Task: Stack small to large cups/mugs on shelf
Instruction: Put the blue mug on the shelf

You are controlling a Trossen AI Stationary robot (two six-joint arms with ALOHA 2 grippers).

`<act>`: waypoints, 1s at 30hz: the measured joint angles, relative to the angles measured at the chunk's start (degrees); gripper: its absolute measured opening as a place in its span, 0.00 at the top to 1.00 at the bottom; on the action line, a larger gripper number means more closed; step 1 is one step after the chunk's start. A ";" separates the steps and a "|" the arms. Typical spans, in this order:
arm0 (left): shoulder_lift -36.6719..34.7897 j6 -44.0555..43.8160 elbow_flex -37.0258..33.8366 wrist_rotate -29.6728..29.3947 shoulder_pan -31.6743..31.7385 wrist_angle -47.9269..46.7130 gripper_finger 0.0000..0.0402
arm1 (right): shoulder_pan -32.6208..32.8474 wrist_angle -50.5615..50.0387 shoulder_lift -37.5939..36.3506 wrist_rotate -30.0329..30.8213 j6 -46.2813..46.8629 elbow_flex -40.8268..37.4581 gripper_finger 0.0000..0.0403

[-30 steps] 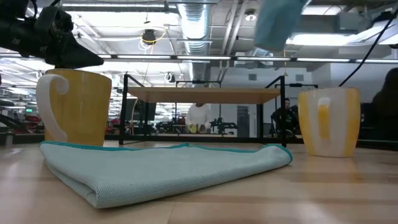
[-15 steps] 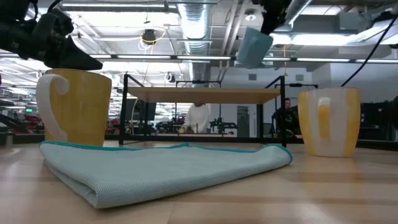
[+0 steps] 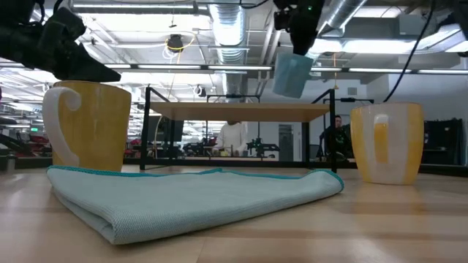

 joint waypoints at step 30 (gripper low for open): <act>0.00 -0.31 0.00 -0.63 0.02 0.04 1.00 | -1.15 -4.35 5.52 -5.42 -0.05 6.70 0.95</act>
